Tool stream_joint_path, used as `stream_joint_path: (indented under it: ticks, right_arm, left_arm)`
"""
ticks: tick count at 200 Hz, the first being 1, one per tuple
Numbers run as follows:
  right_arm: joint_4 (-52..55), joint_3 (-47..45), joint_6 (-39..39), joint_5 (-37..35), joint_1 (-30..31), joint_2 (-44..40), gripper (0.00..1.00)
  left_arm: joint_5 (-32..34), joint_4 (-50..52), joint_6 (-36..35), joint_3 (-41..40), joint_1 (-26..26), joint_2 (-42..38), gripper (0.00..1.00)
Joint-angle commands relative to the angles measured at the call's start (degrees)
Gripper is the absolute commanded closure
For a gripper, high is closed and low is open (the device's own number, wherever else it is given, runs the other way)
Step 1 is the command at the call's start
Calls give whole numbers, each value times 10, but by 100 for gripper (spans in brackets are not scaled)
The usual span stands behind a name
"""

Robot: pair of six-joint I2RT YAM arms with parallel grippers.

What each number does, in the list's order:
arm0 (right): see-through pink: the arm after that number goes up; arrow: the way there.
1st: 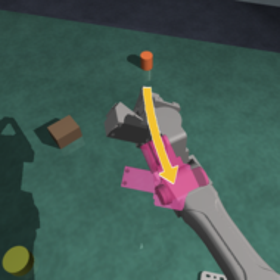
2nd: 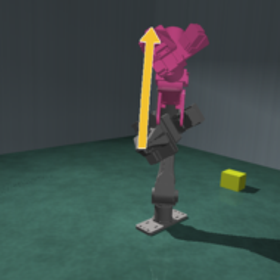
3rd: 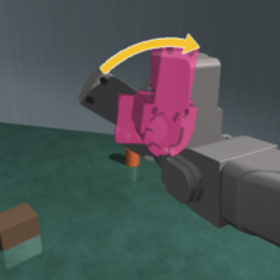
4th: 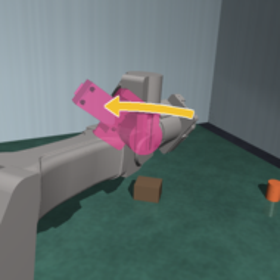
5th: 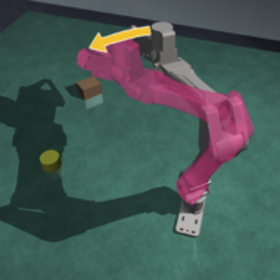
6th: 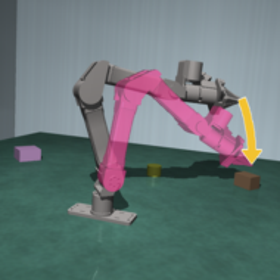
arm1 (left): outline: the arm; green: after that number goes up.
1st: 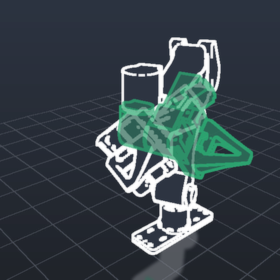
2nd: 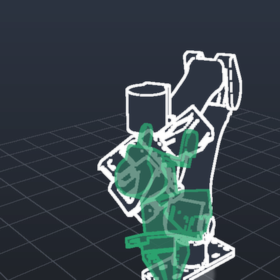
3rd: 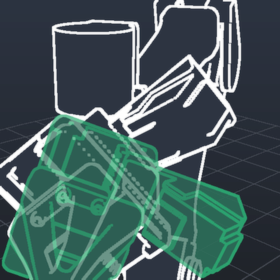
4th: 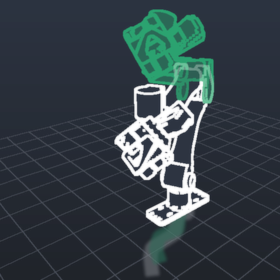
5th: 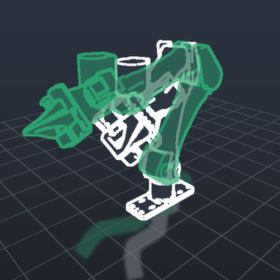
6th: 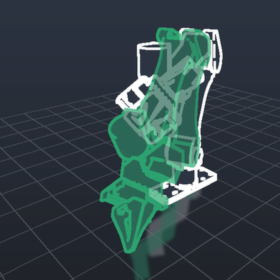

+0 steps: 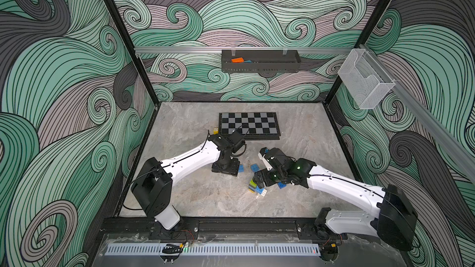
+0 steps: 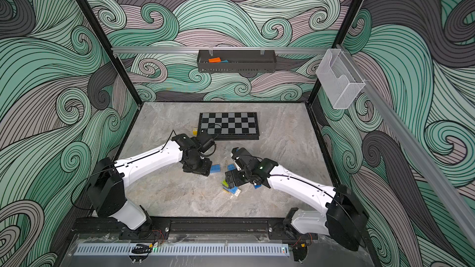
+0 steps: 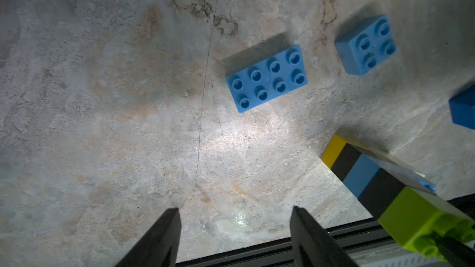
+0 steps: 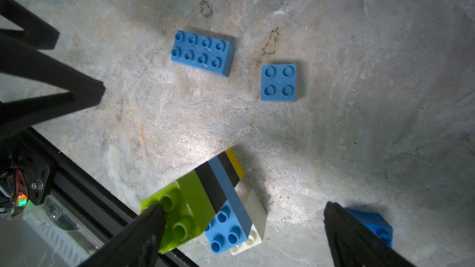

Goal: Assemble a giraffe with lego
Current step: Assemble the lego brick with the lego brick, then pick up the lego brick from the center of the board.

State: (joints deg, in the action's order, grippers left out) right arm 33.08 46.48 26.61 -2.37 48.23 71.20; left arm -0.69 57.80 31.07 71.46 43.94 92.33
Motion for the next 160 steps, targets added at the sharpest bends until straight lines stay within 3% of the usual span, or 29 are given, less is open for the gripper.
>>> stream_joint_path:
  ticks: [1,37,82,160]
  right_arm:
    - [21,15,-22,-16,-2,-30,1]
    - [48,39,-34,-10,-3,-68,1]
    - [190,41,55,-37,-27,-124,1]
    - [180,-25,130,-53,-84,-56,1]
  left_arm:
    - [-9,7,-15,16,-9,9,29]
    - [-15,1,-17,11,-16,10,29]
    - [-23,-14,-26,3,-20,7,29]
    - [-66,-56,-48,-23,-21,-12,28]
